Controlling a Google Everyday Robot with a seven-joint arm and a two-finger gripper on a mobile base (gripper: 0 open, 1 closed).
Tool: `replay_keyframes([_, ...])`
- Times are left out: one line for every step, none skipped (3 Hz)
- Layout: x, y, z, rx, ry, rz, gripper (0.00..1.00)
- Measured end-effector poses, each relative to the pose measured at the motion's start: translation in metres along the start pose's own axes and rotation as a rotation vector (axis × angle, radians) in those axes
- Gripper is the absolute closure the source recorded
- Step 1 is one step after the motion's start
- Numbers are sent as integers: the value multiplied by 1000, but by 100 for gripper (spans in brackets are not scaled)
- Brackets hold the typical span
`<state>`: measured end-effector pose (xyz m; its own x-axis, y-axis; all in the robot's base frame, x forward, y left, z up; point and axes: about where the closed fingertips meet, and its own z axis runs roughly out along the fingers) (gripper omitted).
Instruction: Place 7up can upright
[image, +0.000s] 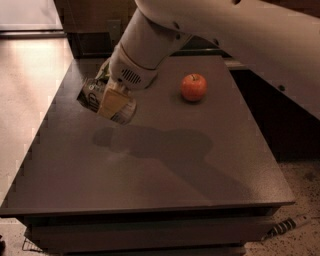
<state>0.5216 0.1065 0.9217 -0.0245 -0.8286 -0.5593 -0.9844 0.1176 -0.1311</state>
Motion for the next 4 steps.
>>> replay_keyframes([-2,1,-8,30,-159,-11,100])
replay_keyframes([-13,17,0,34,-407,9,100])
replay_keyframes([-20,28,7,32,-520,35,100])
replay_keyframes([-27,37,22,4,-614,94,100])
